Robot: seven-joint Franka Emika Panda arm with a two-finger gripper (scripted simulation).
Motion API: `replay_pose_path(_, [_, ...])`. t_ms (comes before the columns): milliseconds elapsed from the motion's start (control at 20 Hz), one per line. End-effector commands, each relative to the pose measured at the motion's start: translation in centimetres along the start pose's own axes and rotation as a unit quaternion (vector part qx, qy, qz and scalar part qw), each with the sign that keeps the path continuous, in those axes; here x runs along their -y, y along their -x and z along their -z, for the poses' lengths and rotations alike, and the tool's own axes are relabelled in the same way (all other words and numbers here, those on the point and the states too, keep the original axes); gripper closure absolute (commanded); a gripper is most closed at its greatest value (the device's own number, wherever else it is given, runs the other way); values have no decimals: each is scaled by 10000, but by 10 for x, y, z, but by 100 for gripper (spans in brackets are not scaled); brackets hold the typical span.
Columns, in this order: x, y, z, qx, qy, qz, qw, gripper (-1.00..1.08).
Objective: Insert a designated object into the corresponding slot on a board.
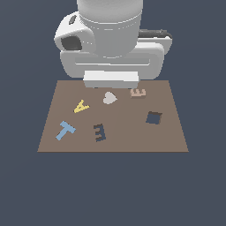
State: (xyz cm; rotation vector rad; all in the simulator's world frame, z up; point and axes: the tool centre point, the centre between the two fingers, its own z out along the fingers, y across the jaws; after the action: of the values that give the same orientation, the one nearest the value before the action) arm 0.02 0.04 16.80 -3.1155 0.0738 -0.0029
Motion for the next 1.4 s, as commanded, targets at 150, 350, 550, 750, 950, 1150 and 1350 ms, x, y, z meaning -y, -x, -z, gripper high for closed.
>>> replay_pose_path(150, [0,1,0,0,1,-30,10000,-92])
replay_pose_path(350, [0,3,-3,-2,2,-164,9999,-92])
replay_pose_path(550, [1,7,-6,-5,6,-403,9992,-92])
replay_pose_path(750, [2,13,-12,-10,11,-745,9972,-92])
replay_pose_path(950, [5,21,-19,-15,17,-1185,9930,-92])
replay_pose_path(1150, [9,30,-28,-22,25,-1717,9851,-92])
replay_pose_path(1350, [14,40,-38,-31,35,-2333,9724,-92])
